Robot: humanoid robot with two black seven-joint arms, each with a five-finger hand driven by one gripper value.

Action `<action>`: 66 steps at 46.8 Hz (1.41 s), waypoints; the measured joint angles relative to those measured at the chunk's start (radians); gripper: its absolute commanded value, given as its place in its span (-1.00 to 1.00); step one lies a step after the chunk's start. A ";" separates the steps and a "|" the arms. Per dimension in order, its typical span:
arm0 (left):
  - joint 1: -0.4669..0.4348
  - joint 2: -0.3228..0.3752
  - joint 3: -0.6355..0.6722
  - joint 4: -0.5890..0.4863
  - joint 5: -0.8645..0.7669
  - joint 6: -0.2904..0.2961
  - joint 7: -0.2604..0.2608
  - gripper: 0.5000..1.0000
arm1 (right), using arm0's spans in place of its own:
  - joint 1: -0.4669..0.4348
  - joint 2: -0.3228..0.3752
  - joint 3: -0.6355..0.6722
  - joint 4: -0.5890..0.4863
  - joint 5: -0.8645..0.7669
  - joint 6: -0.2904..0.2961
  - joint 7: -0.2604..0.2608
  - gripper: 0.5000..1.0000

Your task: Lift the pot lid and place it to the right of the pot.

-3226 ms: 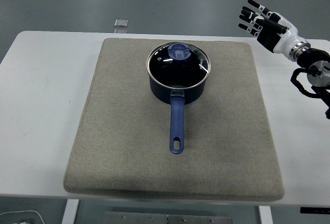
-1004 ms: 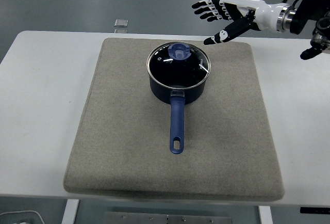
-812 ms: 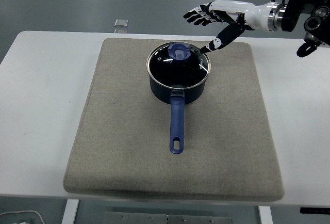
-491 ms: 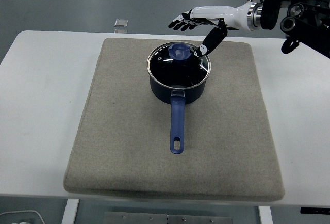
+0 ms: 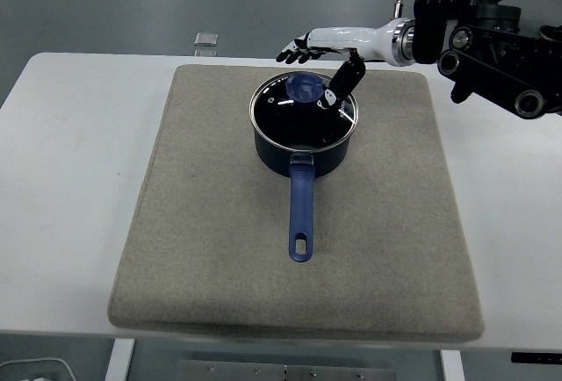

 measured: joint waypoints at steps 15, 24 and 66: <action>0.000 0.000 0.000 0.000 0.000 0.000 0.000 1.00 | -0.002 0.000 -0.008 0.000 -0.002 -0.008 0.000 0.33; 0.000 0.000 0.000 0.000 0.000 0.000 0.000 1.00 | -0.002 0.008 -0.014 0.000 -0.003 -0.008 0.000 0.20; 0.000 0.000 0.000 0.000 0.000 0.000 0.000 1.00 | 0.003 0.009 -0.018 0.000 -0.003 -0.004 0.000 -0.82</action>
